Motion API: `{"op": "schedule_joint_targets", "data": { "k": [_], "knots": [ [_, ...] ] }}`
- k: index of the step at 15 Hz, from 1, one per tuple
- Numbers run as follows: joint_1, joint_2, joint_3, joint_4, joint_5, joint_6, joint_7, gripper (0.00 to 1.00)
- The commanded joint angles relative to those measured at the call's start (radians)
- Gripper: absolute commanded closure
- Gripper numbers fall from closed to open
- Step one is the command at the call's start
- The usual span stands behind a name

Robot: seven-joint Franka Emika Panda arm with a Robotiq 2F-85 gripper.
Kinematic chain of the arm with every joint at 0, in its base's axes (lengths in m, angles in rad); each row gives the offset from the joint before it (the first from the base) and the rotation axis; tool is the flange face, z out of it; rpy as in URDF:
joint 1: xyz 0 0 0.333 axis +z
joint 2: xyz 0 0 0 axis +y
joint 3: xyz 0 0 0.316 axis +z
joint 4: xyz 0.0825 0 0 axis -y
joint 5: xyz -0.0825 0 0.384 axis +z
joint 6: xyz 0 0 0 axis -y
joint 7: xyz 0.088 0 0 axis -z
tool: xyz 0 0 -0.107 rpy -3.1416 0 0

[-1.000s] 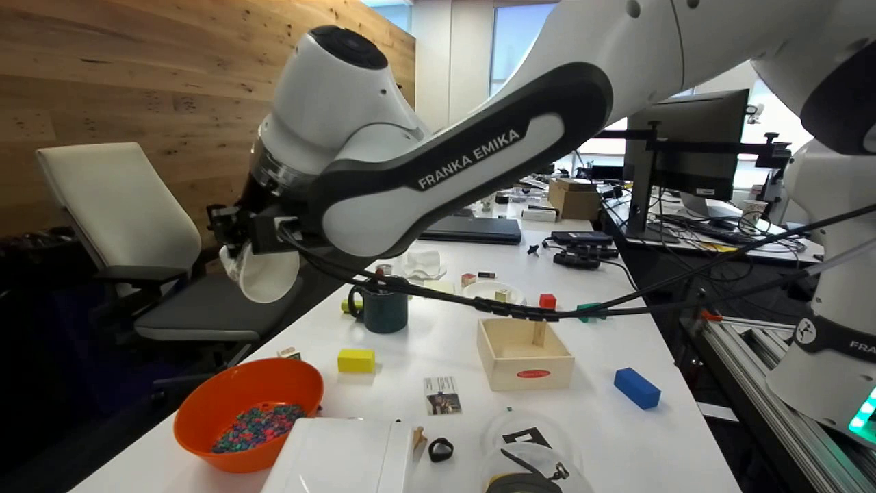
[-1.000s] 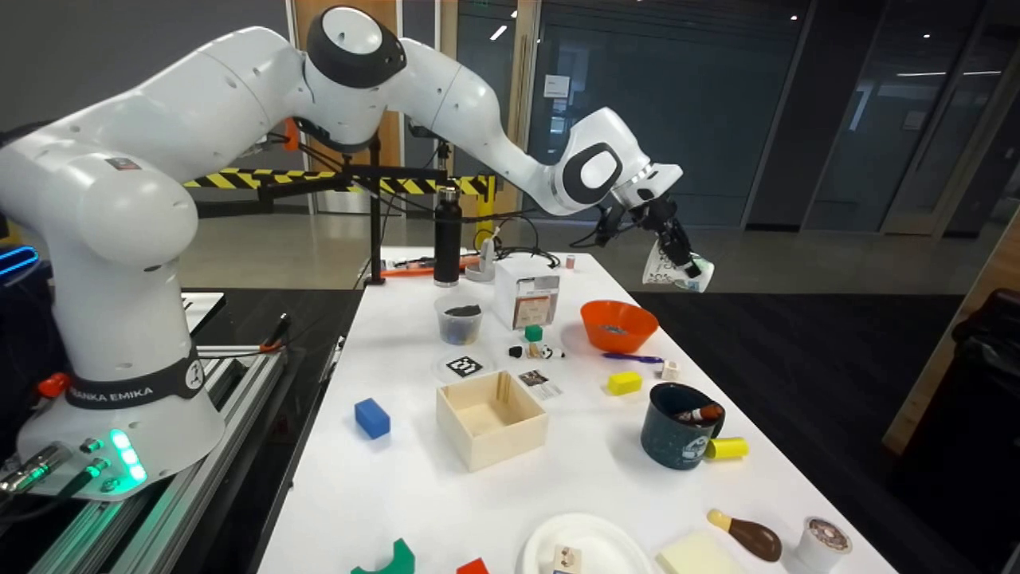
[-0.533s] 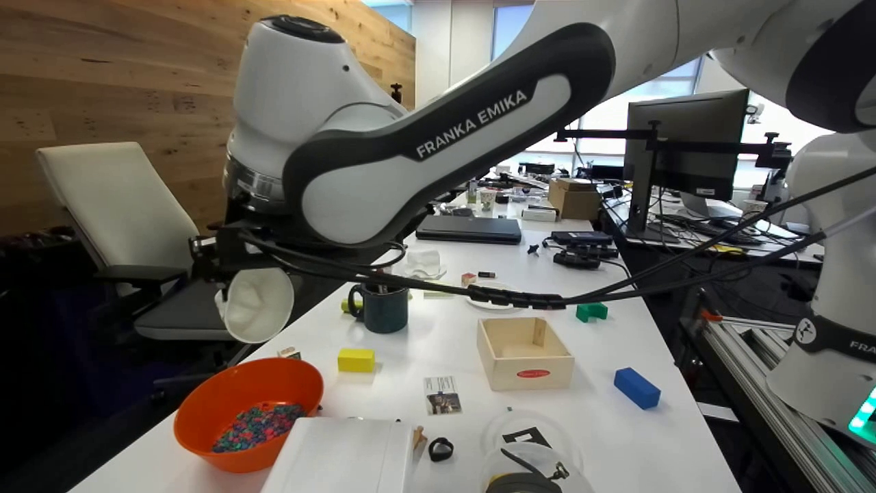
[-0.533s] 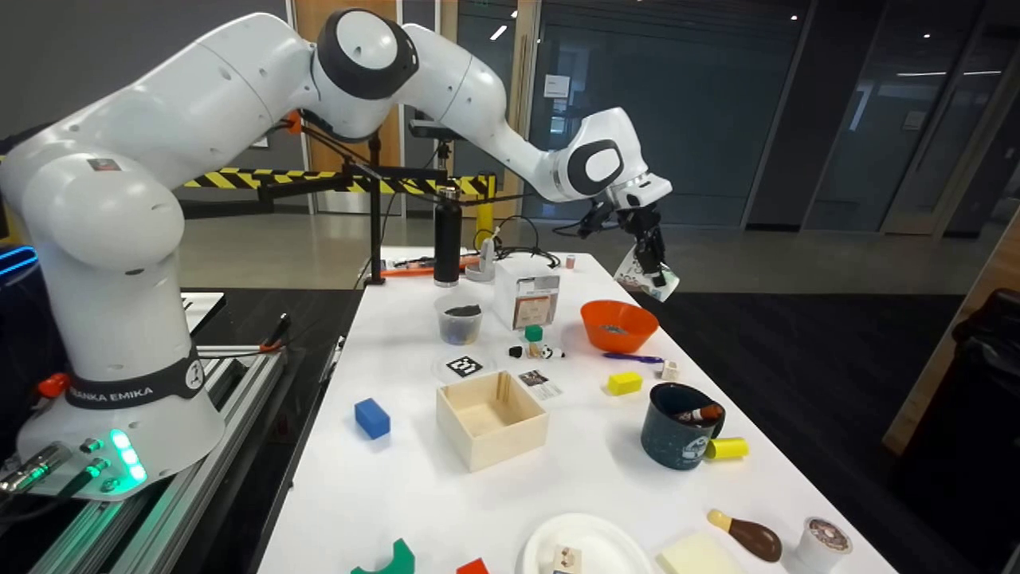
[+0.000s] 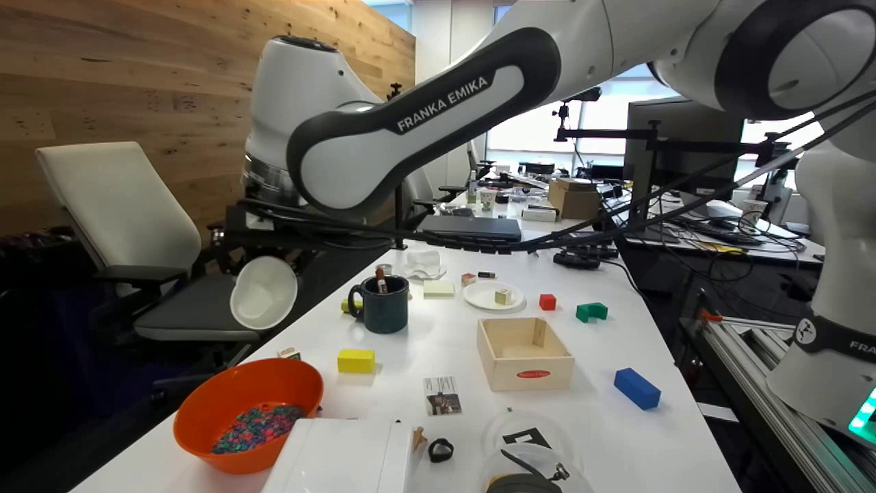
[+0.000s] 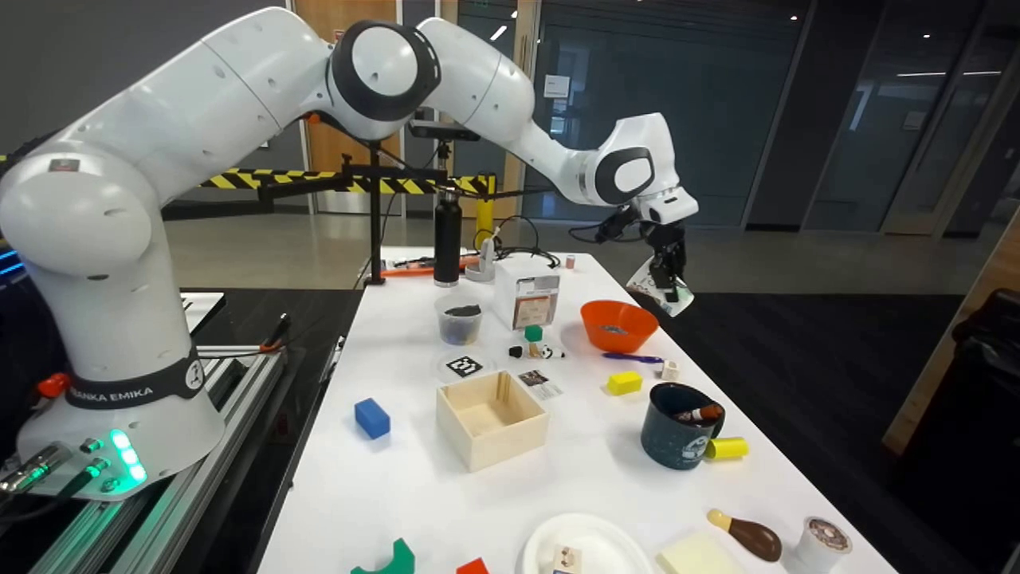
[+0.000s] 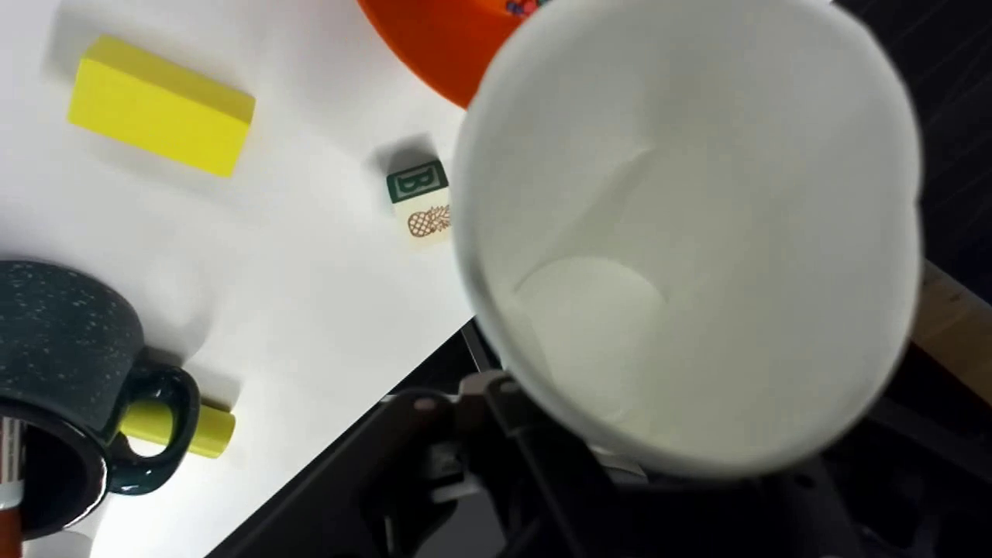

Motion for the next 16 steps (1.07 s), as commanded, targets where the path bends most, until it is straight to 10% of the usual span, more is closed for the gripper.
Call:
{"op": "schedule_joint_targets", "data": {
  "k": [1,16],
  "knots": [
    [-0.122,-0.007,0.123,0.03,-0.024,0.0,0.045,0.8],
    [-0.35,-0.027,0.37,-0.04,0.111,0.077,0.027,0.8]
  ]
}}
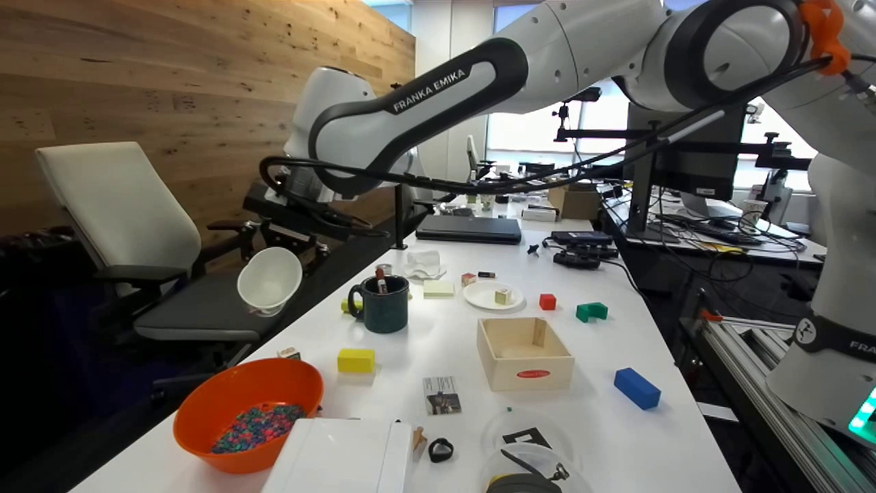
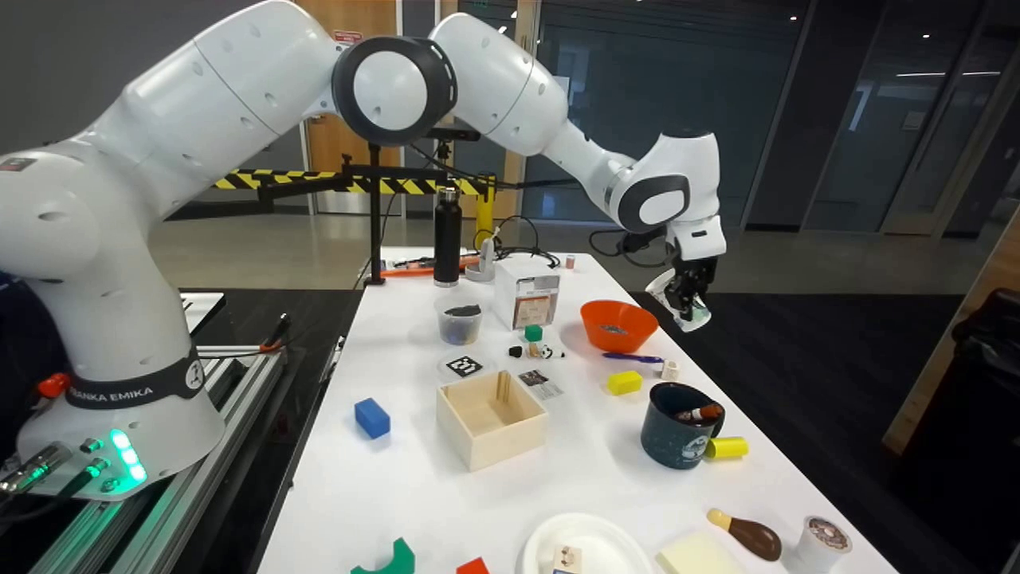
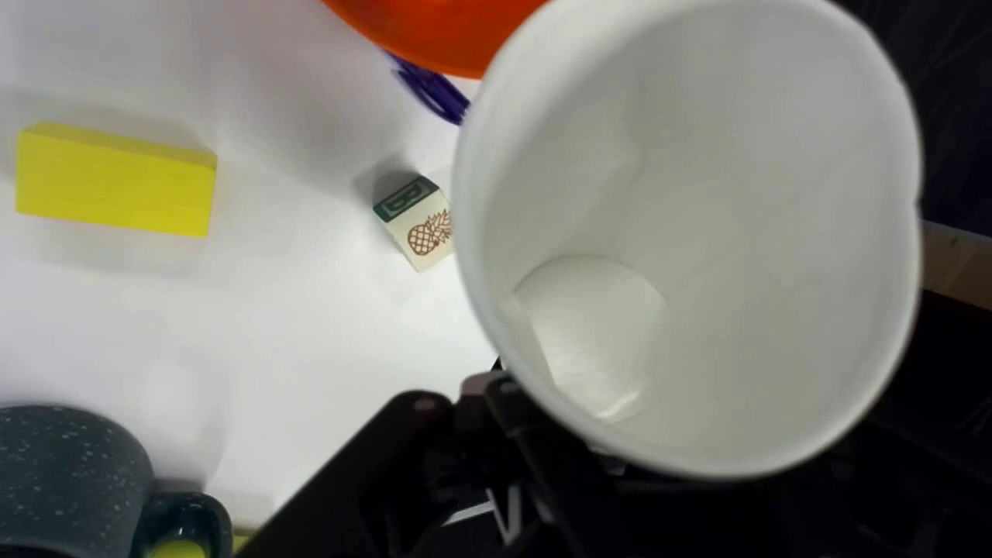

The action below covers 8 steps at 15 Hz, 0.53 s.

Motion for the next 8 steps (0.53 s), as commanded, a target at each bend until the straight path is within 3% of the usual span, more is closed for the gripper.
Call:
{"op": "schedule_joint_targets", "data": {
  "k": [1,8],
  "knots": [
    [-0.059,-0.029,0.071,-0.06,0.073,0.027,-0.029,0.8],
    [-0.126,-0.048,0.157,-0.169,0.198,0.102,-0.078,0.8]
  ]
}}
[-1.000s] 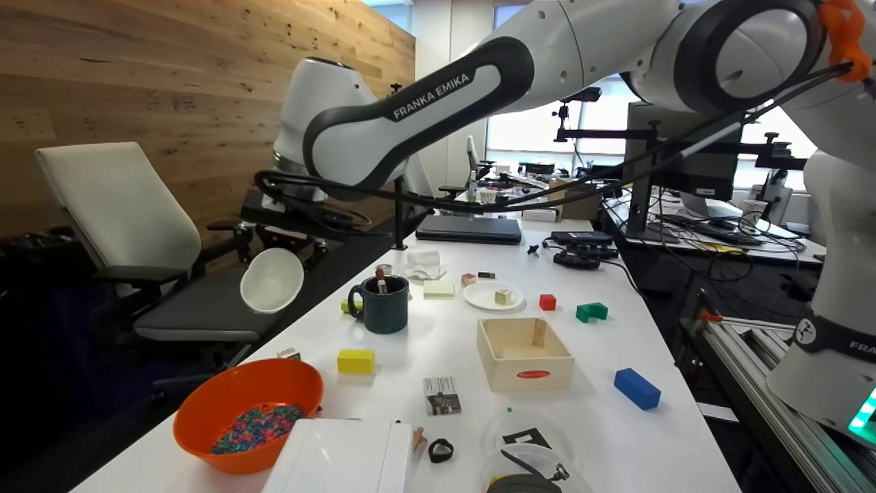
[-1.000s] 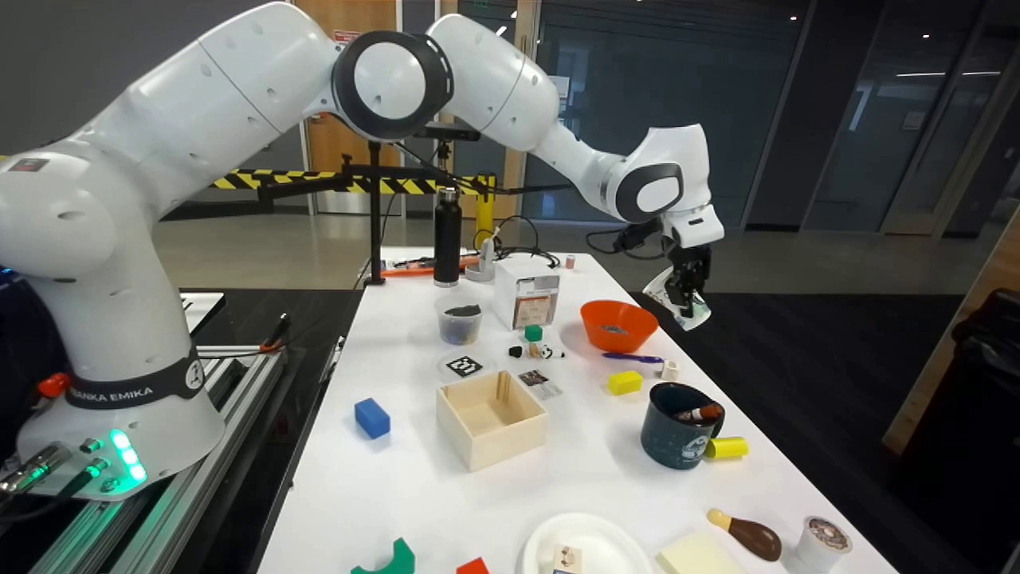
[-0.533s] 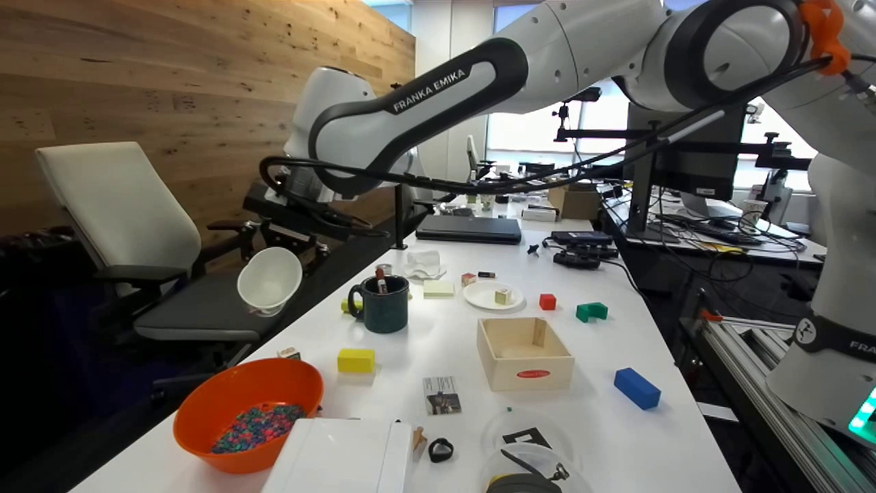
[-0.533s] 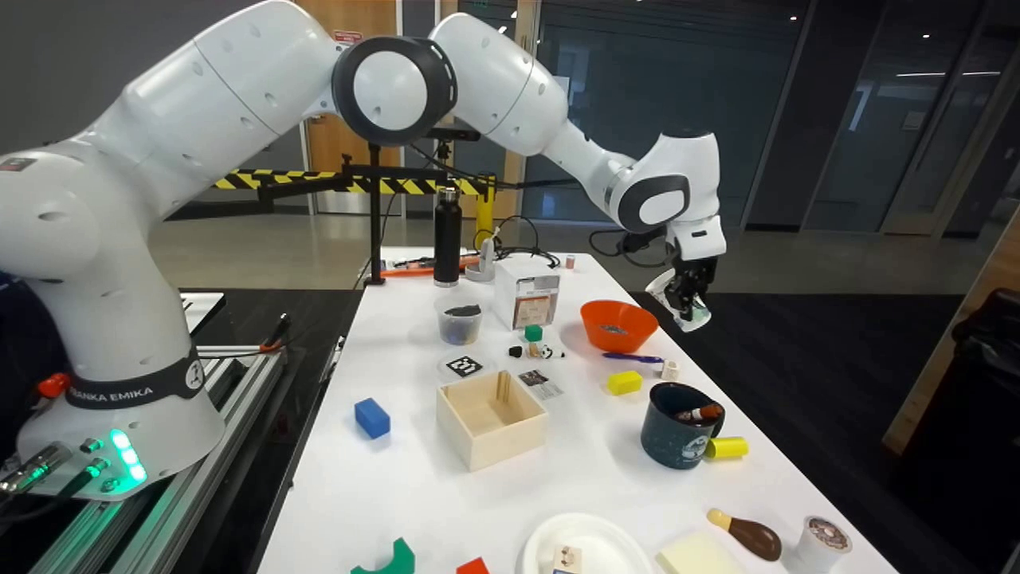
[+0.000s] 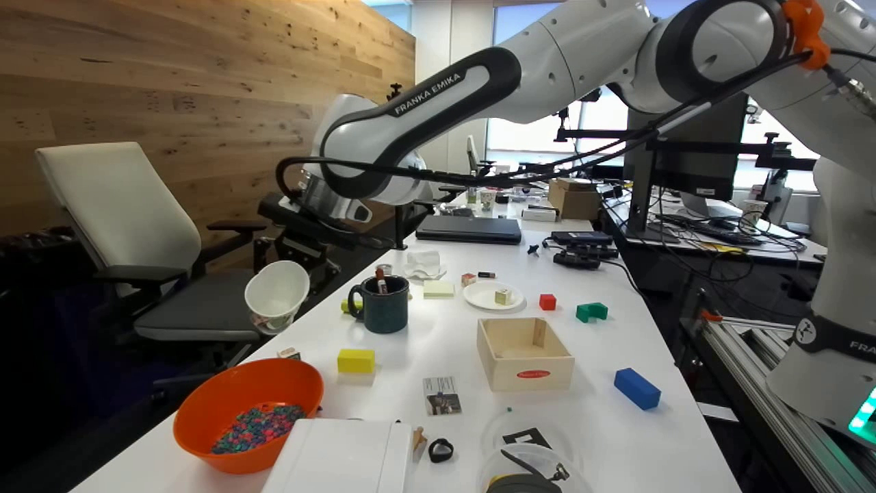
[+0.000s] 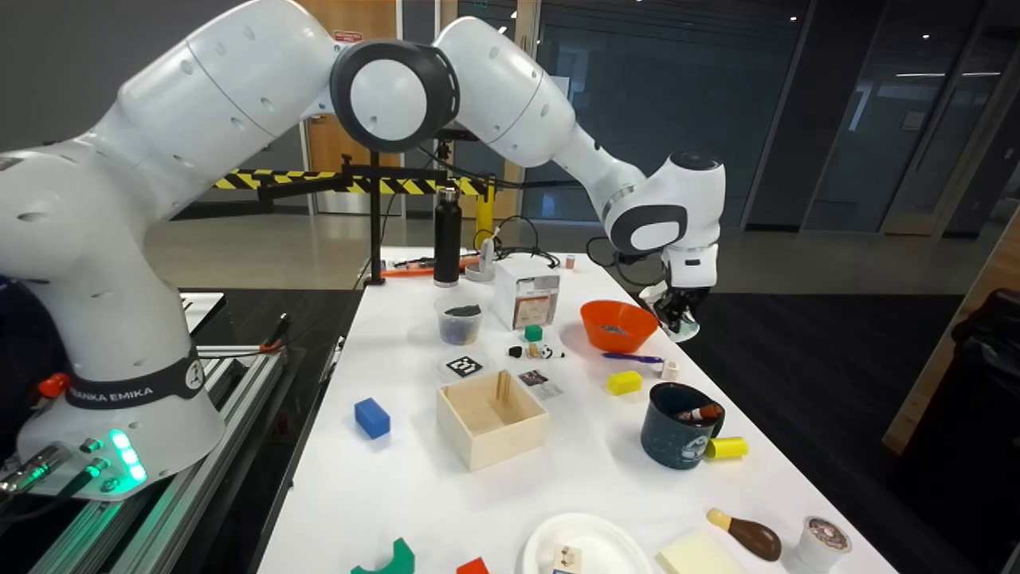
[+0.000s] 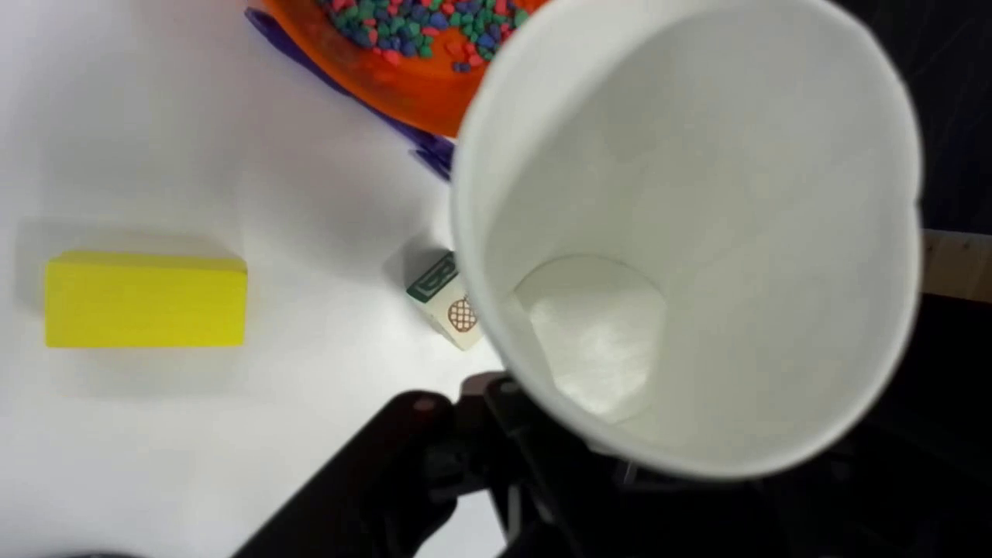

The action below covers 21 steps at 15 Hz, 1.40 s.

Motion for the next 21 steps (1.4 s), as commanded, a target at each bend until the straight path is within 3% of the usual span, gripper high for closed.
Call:
{"op": "schedule_joint_targets", "data": {
  "k": [1,3,4,8,9,14,21],
  "knots": [
    [-0.036,-0.048,0.053,-0.107,0.08,0.084,-0.056,0.8],
    [-0.03,-0.056,0.056,-0.129,0.083,0.183,-0.083,0.8],
    [-0.008,-0.004,0.019,-0.053,0.051,0.108,-0.036,0.55],
    [-0.008,-0.011,0.028,-0.07,0.057,0.162,-0.052,0.55],
    [-0.008,-0.013,0.028,-0.072,0.057,0.162,-0.053,0.8],
    [-0.05,-0.018,0.044,-0.033,0.095,0.086,-0.027,0.8],
    [-0.131,-0.026,0.067,0.032,0.18,-0.126,-0.017,0.8]
  ]
}}
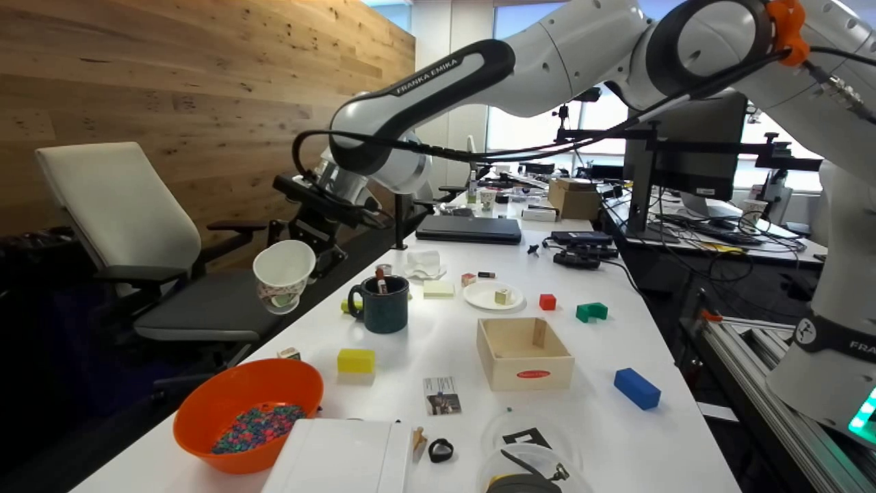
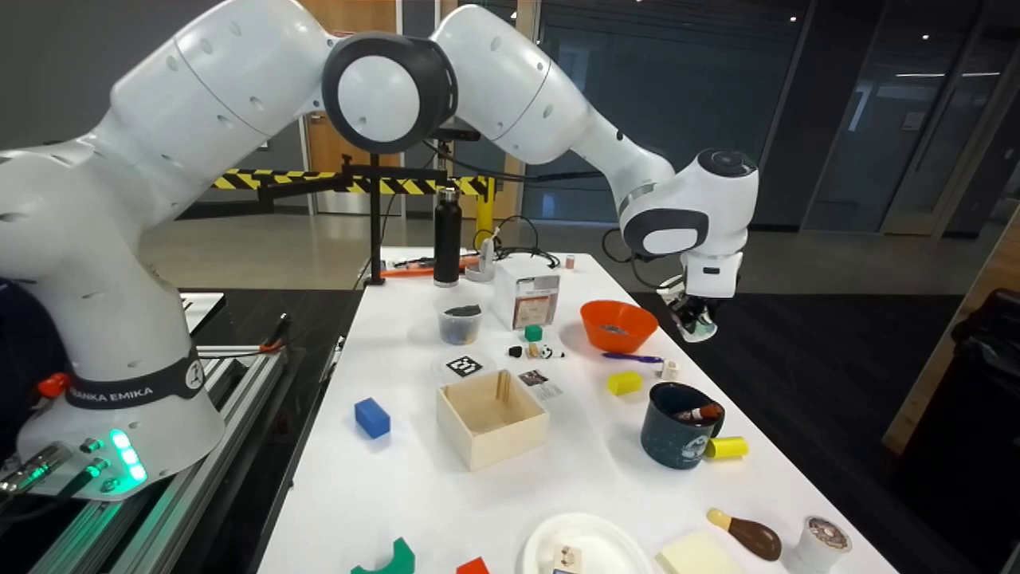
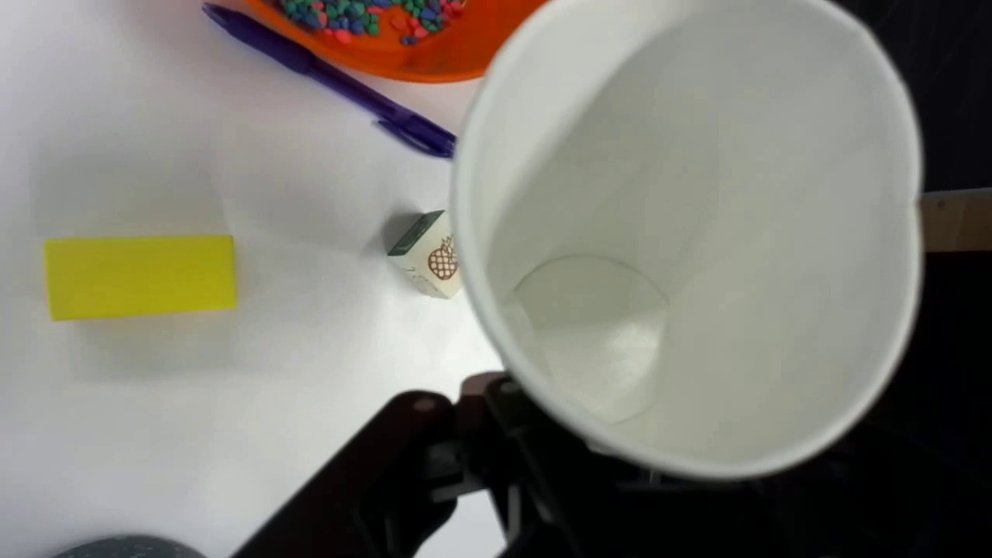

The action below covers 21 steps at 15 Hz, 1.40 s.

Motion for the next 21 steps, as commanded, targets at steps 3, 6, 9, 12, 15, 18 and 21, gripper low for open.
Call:
{"op": "schedule_joint_targets", "data": {
  "k": [3,6,9,12,15,18,21],
  "knots": [
    [-0.064,-0.033,0.016,-0.014,0.075,-0.176,0.005,0.8],
    [-0.089,-0.045,0.016,-0.048,0.098,-0.252,-0.005,0.8],
    [-0.1,-0.053,0.025,-0.087,0.118,-0.301,-0.044,0.8],
    [-0.104,-0.059,0.032,-0.117,0.136,-0.333,-0.07,0.8],
    [-0.106,-0.075,0.038,-0.15,0.156,-0.355,-0.103,0.8],
    [-0.117,-0.098,0.044,-0.189,0.199,-0.345,-0.125,0.8],
    [-0.071,-0.041,-0.001,-0.114,0.156,-0.349,-0.086,0.55]
  ]
}}
